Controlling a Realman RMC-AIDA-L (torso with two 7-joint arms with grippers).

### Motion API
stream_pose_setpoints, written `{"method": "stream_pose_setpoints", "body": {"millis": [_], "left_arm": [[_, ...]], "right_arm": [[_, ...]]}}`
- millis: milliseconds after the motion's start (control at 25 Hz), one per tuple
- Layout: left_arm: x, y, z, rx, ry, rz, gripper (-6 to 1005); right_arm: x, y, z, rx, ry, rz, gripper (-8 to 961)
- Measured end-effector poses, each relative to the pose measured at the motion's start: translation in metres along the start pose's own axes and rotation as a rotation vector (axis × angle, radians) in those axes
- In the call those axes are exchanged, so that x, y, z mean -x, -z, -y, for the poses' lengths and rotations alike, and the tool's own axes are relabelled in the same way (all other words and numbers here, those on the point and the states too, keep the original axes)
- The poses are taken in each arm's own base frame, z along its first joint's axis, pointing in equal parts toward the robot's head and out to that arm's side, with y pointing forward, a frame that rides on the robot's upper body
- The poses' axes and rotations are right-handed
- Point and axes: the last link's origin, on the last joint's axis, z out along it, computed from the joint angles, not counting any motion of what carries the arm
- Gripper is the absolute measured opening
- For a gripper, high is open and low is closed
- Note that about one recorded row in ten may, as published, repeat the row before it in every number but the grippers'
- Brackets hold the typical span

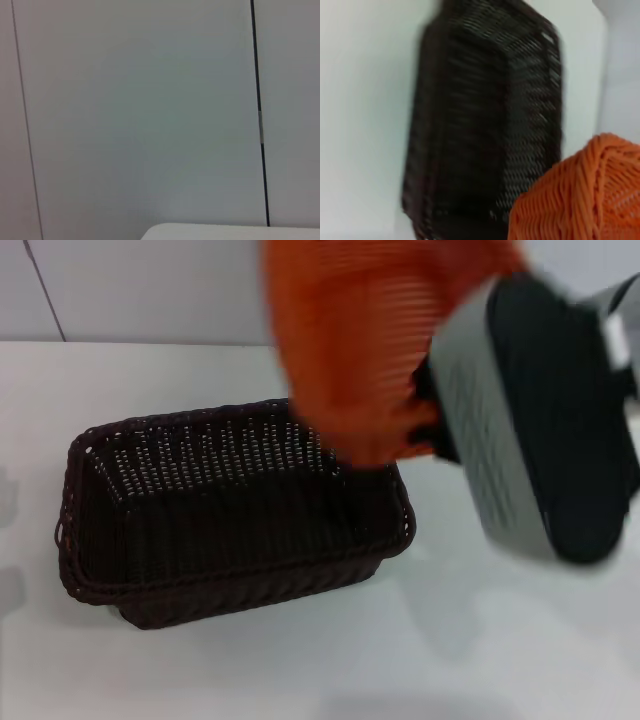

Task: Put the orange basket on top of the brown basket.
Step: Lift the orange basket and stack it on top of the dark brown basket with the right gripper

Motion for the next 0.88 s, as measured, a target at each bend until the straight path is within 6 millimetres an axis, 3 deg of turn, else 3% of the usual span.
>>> {"method": "stream_pose_setpoints", "body": {"millis": [120,320,880], "left_arm": [[0.0,0.0,-0.001,0.003,-0.001,0.003,724],[0.002,0.001,-0.003,0.007,0.003,0.007,724],[0.007,0.005,-0.006,0.024,0.024,0.036,724]], "right_arm": [[0.015,-0.006,-0.012,0.04,0.186,0.041,200],[0.019,-0.017,-0.024,0.047,0.326,-0.015,198],[0.012,-0.032,-0.02,0.038,0.429,-0.126,186]]}}
